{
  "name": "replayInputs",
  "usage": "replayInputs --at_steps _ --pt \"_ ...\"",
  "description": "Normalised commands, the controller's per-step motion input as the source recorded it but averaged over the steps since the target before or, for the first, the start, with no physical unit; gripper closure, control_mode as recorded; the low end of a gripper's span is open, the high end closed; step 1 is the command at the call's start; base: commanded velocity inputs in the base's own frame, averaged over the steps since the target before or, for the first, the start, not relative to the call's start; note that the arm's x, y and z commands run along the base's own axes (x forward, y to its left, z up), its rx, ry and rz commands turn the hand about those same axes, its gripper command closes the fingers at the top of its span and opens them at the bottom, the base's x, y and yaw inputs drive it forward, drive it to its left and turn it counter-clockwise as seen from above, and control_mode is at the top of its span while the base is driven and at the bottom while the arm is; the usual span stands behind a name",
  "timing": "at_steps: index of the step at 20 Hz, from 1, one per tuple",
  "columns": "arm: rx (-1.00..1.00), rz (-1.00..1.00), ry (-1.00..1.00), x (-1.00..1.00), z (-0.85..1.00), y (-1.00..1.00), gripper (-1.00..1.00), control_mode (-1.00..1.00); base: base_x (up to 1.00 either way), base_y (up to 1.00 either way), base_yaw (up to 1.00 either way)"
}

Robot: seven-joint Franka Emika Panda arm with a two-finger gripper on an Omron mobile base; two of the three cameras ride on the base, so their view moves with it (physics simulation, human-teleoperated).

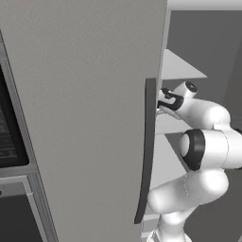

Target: Take the mushroom, broccoli, and mushroom from the freezer and place them in the bowl on the counter.

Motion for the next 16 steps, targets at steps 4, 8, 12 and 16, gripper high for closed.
replayInputs --at_steps 4,8,12,16 --pt "0.0 0.02 0.0 0.34 -0.29 0.0 -1.0 -1.0 0.0 0.0 0.0" --pt "0.02 0.05 0.0 0.33 -0.31 -0.1 -1.0 -1.0 0.0 0.0 0.0" --pt "0.01 0.05 0.0 0.35 -0.23 -0.06 -1.0 -1.0 0.0 0.0 0.0" --pt "0.01 0.04 0.0 0.38 -0.18 0.0 -1.0 -1.0 0.0 0.0 0.0"
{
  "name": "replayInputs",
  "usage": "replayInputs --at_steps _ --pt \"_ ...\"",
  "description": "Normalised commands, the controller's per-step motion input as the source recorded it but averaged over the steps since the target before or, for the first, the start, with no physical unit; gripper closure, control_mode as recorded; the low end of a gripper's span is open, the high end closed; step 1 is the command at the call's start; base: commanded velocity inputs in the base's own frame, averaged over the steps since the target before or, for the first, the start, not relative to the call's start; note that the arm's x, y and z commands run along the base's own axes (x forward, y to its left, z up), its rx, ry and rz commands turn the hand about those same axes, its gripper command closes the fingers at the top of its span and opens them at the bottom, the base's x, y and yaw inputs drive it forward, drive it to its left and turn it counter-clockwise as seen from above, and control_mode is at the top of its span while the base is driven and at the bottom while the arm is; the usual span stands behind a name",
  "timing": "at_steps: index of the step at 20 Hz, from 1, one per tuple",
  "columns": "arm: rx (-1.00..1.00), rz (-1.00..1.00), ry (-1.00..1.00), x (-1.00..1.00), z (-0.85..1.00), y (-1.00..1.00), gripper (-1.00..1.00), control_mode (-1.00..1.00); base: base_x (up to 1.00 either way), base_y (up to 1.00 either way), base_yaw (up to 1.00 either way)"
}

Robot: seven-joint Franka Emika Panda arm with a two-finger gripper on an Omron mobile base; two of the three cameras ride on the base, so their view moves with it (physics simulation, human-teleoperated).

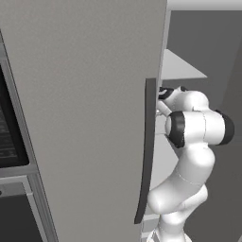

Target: Take the mushroom, broccoli, and mushroom from the freezer and place them in the bowl on the counter.

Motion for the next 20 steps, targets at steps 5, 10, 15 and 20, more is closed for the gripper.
replayInputs --at_steps 5,10,15,20 --pt "0.0 0.04 0.0 0.35 -0.18 0.0 -1.0 -1.0 0.0 0.0 0.0" --pt "0.0 0.02 0.01 0.21 -0.28 0.0 -1.0 -1.0 0.0 0.0 0.0" --pt "0.0 0.0 0.0 0.07 -0.53 0.0 1.0 -1.0 0.0 0.0 0.0" --pt "0.0 0.0 0.0 0.0 -0.63 0.0 1.0 -1.0 0.0 0.0 0.0"
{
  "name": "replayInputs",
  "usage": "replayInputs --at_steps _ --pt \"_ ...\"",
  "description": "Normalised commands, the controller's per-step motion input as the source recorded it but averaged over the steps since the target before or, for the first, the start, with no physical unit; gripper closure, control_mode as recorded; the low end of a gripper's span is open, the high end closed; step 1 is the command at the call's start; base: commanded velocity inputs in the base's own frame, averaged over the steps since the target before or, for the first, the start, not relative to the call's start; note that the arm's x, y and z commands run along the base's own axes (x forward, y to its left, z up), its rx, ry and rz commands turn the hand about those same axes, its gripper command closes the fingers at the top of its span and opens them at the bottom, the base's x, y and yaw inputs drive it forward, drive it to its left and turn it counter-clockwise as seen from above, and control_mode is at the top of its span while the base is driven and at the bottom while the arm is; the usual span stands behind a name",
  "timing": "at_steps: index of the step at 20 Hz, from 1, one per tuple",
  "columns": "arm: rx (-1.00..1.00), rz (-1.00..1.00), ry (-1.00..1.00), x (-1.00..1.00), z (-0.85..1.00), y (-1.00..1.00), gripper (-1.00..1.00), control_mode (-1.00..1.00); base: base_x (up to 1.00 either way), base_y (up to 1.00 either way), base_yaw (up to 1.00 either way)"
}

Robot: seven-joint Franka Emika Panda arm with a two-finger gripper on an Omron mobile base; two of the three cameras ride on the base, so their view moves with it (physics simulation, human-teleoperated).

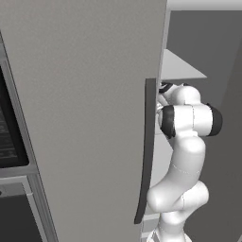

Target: Take the mushroom, broccoli, and mushroom from the freezer and place them in the bowl on the counter.

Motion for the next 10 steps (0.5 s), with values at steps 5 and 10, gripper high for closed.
replayInputs --at_steps 5,10 --pt "0.0 0.0 0.0 0.0 -0.63 0.03 1.0 -1.0 0.0 0.0 0.0" --pt "0.0 0.0 -0.01 -0.24 -0.18 0.11 1.0 -1.0 0.0 0.0 0.0"
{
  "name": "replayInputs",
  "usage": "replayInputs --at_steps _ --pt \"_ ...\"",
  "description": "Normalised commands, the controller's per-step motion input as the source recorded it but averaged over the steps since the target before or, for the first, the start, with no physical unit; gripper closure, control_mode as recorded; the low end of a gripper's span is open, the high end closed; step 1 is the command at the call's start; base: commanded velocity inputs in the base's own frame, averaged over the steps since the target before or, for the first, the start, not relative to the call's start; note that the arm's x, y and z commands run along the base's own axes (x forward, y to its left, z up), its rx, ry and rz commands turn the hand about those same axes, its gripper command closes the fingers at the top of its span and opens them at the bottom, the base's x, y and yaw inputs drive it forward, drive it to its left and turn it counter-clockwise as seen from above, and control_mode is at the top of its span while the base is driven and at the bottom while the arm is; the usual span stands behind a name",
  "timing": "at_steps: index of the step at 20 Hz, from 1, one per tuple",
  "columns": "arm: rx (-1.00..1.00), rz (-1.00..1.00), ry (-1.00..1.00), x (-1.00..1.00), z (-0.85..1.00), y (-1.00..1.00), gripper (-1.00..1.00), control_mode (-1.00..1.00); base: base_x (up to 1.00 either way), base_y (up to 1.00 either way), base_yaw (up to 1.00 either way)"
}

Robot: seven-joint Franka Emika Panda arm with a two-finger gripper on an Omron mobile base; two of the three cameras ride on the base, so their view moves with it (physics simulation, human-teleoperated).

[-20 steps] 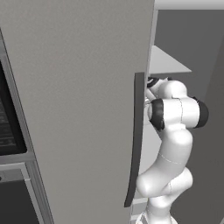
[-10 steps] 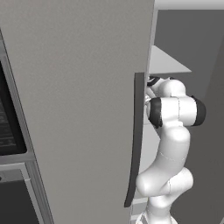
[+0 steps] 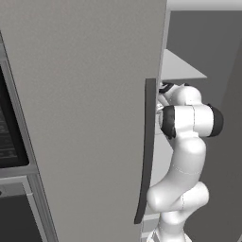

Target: Take the mushroom, broccoli, and mushroom from the freezer and place them in the bowl on the counter.

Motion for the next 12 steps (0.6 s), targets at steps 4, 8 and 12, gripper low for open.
replayInputs --at_steps 4,8,12 --pt "0.0 0.0 0.0 -0.25 -0.08 0.11 1.0 -1.0 0.0 0.0 0.0" --pt "0.0 0.0 0.0 -0.31 -0.05 0.14 1.0 -1.0 0.0 0.0 0.0" --pt "0.0 -0.02 0.0 -0.46 -0.01 0.11 1.0 -1.0 0.0 0.0 0.0"
